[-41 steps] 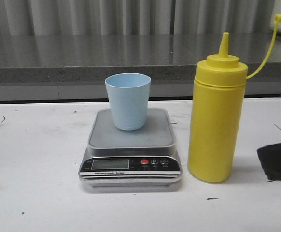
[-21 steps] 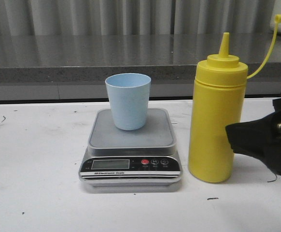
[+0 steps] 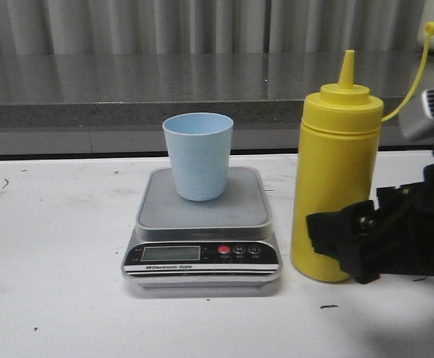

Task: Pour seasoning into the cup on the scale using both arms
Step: 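Reach the right gripper to the yellow squeeze bottle and grasp it, then lift the yellow bottle and tilt its nozzle toward the cup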

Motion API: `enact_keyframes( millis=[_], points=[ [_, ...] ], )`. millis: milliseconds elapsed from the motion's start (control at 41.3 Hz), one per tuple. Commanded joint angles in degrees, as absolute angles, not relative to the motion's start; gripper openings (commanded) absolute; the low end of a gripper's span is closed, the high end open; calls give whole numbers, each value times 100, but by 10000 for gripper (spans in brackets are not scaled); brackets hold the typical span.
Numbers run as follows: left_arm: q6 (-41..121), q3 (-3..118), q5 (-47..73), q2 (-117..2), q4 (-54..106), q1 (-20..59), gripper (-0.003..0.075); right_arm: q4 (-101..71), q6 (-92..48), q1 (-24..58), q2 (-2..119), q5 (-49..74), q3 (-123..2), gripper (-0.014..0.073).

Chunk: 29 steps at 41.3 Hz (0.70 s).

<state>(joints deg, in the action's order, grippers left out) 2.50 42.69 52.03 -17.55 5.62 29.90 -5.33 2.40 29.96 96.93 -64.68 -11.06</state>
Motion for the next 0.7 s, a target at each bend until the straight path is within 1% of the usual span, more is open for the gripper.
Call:
enact_keyframes(
  millis=[0, 387, 435, 484, 556, 581, 605, 629, 677],
  points=[
    [205, 4397, 4783, -1820, 601, 3031, 316, -377, 292, 3004, 9762, -7370, -1379, 624],
    [205, 4397, 4783, -1820, 601, 3031, 316, -534, 292, 3004, 10058, -7370, -2013, 624],
    [205, 4397, 4783, -1820, 601, 3031, 316, -534, 292, 3004, 10064, -7370, -2046, 615],
    [205, 4397, 4783, -1820, 601, 3031, 316, -534, 292, 3004, 10064, -7370, -2046, 574],
    [205, 4397, 4783, -1820, 601, 3031, 316, -534, 292, 3004, 10064, -7358, -2041, 456],
    [205, 4397, 4783, -1820, 601, 3031, 316, -534, 292, 3004, 10064, -7359, -2041, 395],
    [205, 4397, 4783, -1820, 601, 3031, 316, -534, 292, 3004, 10064, -7365, -2041, 365],
    [205, 4397, 4783, -1820, 601, 3031, 316, -534, 292, 3004, 10064, -7365, -2041, 341],
    [205, 4397, 4783, -1820, 601, 3031, 316, -534, 292, 3004, 10064, -7330, -2041, 338]
  ],
)
